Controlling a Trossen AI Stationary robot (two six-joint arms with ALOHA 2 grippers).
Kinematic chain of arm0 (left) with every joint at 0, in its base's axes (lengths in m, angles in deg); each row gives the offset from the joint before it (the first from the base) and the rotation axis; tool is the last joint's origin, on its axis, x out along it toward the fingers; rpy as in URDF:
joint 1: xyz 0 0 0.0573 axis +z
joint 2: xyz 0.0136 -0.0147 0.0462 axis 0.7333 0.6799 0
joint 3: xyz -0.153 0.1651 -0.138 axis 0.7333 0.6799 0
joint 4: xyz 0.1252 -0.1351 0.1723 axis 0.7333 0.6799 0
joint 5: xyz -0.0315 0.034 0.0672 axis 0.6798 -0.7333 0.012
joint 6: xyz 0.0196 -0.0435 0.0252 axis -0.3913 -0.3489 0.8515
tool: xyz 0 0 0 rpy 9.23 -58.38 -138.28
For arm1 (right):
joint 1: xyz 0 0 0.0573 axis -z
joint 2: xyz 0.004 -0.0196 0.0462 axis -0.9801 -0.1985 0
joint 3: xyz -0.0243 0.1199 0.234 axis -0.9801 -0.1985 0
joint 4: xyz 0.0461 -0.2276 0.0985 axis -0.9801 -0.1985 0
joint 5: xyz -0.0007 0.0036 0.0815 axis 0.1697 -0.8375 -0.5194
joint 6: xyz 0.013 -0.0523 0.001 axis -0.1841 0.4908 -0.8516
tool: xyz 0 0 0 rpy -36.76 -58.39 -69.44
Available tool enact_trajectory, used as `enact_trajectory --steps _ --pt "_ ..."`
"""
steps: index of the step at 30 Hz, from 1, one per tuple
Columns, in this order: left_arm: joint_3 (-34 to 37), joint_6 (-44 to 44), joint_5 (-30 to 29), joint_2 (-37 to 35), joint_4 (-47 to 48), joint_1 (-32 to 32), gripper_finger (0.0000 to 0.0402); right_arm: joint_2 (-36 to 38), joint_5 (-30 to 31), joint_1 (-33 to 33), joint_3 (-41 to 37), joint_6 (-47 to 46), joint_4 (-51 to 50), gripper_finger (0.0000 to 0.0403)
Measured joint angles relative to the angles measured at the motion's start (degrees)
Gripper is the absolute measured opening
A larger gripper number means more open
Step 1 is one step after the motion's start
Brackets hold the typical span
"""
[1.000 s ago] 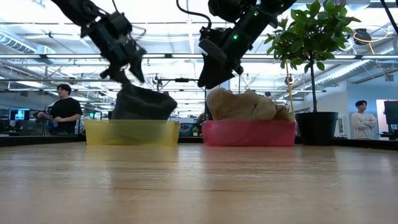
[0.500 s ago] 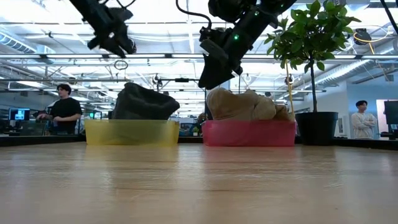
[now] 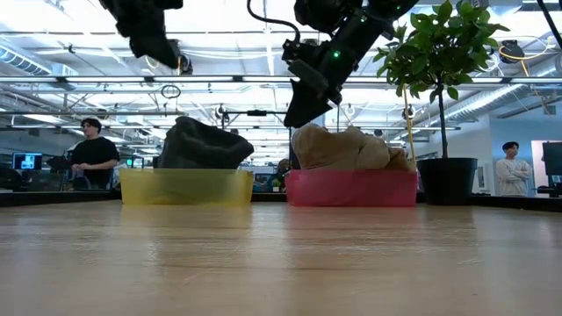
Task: Pick & Place hat
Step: Return to Home Position
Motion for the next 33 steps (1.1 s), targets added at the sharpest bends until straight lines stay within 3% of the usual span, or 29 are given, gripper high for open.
enact_trajectory --steps 4,9,14,19,25,33 --pt "0.24 -3.09 -1.85 0.99 -2.73 -2.17 0.0007 0.01 -0.01 0.00 0.00 -1.10 -1.15 0.0210" --pt "0.23 2.61 -2.28 -0.48 -8.69 -7.46 0.0003 0.03 -0.02 -0.11 0.00 -1.72 -1.44 0.0210" --pt "2.33 4.44 -7.72 -4.41 -9.30 -12.29 0.0002 0.04 -0.04 -0.47 0.02 -1.76 -1.05 0.0210" --pt "14.61 3.22 -4.16 -14.48 -19.17 -13.47 0.0002 0.04 -0.04 -0.46 0.02 -1.76 0.06 0.0210" --pt "32.35 9.74 4.97 -29.63 -34.22 -13.25 0.0001 0.04 -0.04 -0.46 0.02 -1.76 2.55 0.0210" --pt "45.47 10.51 6.42 -49.50 -36.16 -13.25 0.0001 0.04 -0.11 -0.65 0.02 -5.25 2.05 0.0210"
